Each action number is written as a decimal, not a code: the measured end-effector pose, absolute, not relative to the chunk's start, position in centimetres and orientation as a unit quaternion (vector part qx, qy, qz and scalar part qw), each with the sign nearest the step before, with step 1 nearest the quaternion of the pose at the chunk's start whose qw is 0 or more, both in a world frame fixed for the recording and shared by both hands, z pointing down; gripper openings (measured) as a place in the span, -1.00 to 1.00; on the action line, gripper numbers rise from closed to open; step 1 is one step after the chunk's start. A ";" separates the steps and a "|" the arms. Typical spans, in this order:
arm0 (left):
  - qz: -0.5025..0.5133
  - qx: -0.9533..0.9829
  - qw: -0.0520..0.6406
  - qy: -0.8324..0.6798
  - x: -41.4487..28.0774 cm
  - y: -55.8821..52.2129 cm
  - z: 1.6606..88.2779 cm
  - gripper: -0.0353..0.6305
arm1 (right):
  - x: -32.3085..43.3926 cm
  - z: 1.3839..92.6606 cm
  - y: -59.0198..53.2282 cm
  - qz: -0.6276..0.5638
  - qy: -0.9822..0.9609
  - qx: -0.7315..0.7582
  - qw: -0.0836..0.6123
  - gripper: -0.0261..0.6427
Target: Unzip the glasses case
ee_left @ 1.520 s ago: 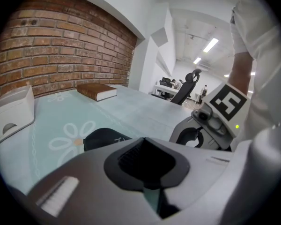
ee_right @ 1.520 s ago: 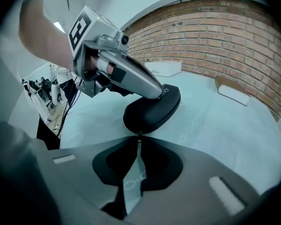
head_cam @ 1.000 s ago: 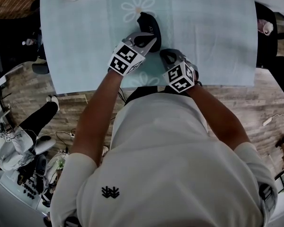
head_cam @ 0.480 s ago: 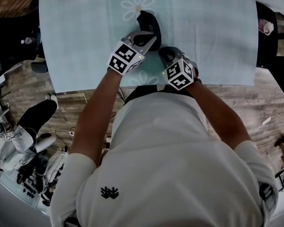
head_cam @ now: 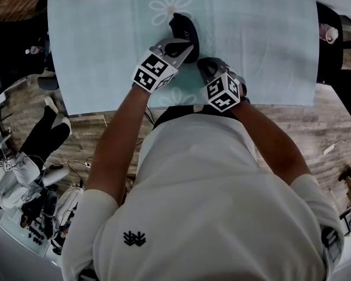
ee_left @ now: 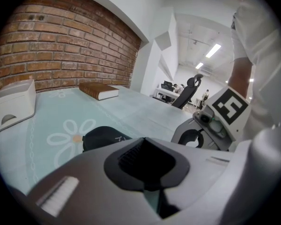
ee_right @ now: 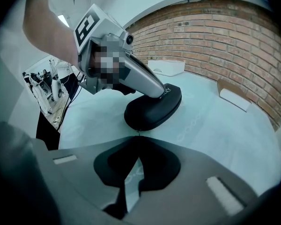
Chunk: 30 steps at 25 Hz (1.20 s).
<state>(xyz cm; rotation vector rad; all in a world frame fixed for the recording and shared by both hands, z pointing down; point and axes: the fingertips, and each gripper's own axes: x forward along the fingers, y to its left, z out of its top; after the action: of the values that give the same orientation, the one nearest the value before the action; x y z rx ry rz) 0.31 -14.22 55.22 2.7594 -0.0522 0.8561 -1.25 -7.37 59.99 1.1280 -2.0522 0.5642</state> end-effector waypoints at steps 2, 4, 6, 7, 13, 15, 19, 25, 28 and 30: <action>0.294 0.946 0.134 -0.018 0.3 -14.3 55.2 -0.73 | -1.1 60.0 -7.4 0.216 -0.796 0.435 0.361 -0.92; 0.294 0.946 0.139 -0.018 0.2 -14.4 55.2 -0.73 | -0.9 59.9 -7.6 0.213 -0.796 0.436 0.362 -0.92; 0.294 0.945 0.140 -0.018 0.2 -14.4 55.2 -0.73 | -0.6 59.9 -7.7 0.210 -0.795 0.438 0.363 -0.92; 0.294 0.945 0.141 -0.018 0.2 -14.4 55.2 -0.73 | -0.4 59.8 -7.8 0.209 -0.795 0.438 0.363 -0.92; 0.293 0.945 0.145 -0.021 0.2 -14.3 55.2 -0.73 | 0.3 59.7 -8.2 0.204 -0.799 0.431 0.367 -0.92; 0.294 0.944 0.146 -0.022 0.2 -14.3 55.2 -0.73 | 0.5 59.7 -8.4 0.203 -0.801 0.427 0.367 -0.92; 0.293 0.944 0.152 -0.025 0.2 -14.4 55.1 -0.73 | 0.9 59.6 -8.8 0.198 -0.806 0.418 0.370 -0.92; 0.290 0.943 0.162 -0.028 0.1 -14.2 55.2 -0.73 | 1.4 59.6 -9.4 0.192 -0.810 0.409 0.374 -0.92; 0.289 0.942 0.165 -0.031 0.1 -14.3 55.2 -0.73 | 1.7 59.6 -10.0 0.189 -0.813 0.402 0.376 -0.92; 0.288 0.942 0.168 -0.033 0.2 -14.3 55.2 -0.73 | 1.9 59.7 -10.3 0.186 -0.816 0.396 0.378 -0.92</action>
<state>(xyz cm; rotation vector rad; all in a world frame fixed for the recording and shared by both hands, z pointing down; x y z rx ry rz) 0.17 -14.33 55.24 2.6804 -0.0938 0.8206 1.94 -10.28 59.67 1.0117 -2.0850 0.4752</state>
